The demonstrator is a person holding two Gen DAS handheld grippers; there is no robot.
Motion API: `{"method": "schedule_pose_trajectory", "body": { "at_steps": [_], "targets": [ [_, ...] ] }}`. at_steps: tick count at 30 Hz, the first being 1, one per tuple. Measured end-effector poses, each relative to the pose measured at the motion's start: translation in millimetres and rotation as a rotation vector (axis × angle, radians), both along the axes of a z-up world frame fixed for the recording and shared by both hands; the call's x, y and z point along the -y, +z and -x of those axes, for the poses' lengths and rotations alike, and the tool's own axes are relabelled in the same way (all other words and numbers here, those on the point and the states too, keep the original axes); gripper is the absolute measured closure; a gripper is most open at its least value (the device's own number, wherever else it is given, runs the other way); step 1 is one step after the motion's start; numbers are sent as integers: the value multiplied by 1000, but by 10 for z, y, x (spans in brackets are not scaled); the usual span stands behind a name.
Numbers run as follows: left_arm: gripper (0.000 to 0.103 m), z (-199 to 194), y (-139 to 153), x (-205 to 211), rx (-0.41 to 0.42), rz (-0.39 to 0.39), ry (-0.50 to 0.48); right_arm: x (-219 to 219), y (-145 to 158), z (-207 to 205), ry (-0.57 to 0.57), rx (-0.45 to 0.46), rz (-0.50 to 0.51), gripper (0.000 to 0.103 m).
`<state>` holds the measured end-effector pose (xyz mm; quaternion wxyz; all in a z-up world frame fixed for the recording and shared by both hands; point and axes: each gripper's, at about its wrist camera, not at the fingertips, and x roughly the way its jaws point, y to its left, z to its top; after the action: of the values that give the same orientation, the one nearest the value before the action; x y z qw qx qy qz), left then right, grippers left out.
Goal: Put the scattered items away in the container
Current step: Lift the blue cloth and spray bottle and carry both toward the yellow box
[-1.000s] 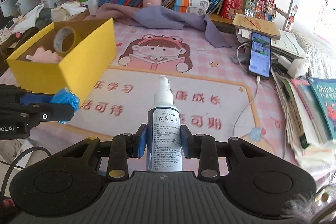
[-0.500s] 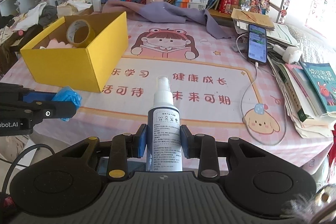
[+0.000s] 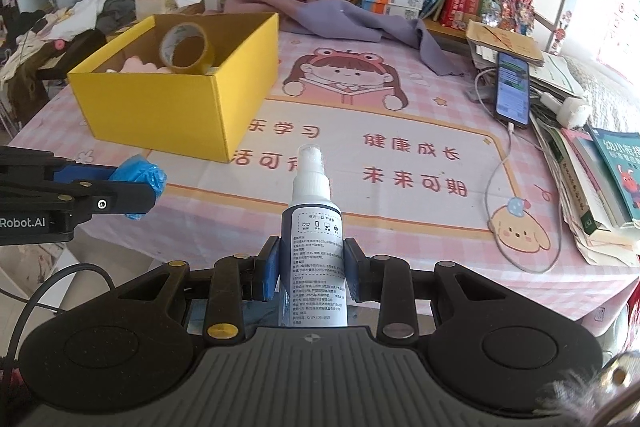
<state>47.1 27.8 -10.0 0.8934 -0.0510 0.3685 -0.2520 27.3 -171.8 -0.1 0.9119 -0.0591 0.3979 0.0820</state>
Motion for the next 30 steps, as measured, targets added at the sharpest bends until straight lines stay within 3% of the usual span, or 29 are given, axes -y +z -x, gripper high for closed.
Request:
{"method": "schedule_pose_trajectory", "body": {
  "at_steps": [21, 30],
  "targets": [
    [72, 233, -49, -664, -27, -6, 203, -669, -89, -128, 239, -41, -3, 72],
    [72, 407, -3, -981, -16, -18, 344, -1004, -104, -178, 384, -45, -17, 72]
  ]
}}
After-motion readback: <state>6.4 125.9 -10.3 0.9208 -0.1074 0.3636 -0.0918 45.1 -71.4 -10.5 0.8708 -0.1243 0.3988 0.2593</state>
